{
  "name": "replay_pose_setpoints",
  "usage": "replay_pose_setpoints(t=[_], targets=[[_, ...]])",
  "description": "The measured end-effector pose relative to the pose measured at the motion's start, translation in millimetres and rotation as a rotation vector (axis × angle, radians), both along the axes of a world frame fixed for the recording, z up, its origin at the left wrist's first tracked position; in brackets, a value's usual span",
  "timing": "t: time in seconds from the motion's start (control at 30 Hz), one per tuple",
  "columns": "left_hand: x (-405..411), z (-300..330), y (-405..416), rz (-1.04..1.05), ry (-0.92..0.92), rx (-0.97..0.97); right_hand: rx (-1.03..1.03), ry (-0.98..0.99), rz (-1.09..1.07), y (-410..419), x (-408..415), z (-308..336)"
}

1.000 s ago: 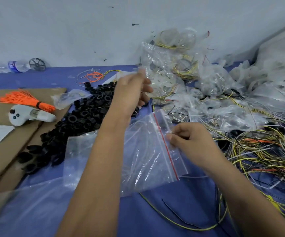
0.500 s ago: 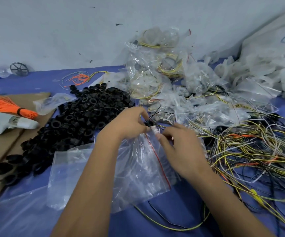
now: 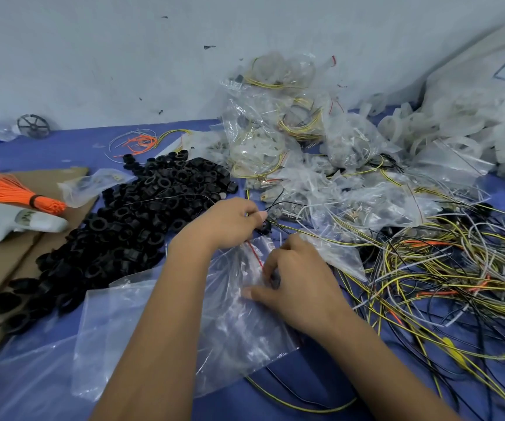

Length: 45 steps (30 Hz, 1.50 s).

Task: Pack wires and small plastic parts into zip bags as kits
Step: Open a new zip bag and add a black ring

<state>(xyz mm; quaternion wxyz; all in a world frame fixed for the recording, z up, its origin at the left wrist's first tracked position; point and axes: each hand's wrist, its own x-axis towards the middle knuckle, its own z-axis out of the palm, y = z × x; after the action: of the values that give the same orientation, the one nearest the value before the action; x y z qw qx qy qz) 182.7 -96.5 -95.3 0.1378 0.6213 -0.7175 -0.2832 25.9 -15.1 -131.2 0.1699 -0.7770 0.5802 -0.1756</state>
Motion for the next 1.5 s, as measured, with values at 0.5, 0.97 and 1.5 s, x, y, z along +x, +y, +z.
replay_pose_setpoints(t=[0.5,0.97,1.5], targets=[[-12.8,20.4,-0.7,0.234,0.182,-0.613,-0.045,-0.795,-0.182,-12.3,-8.1,-6.0],[-27.7,7.5,-0.2,0.169,0.098,0.173,-0.151,-0.388,0.011,-16.3,-15.2,-14.0],[-18.2,24.1,9.9,0.152,-0.038,0.209,-0.035,-0.399,0.155,-20.5,-24.4,-17.0]])
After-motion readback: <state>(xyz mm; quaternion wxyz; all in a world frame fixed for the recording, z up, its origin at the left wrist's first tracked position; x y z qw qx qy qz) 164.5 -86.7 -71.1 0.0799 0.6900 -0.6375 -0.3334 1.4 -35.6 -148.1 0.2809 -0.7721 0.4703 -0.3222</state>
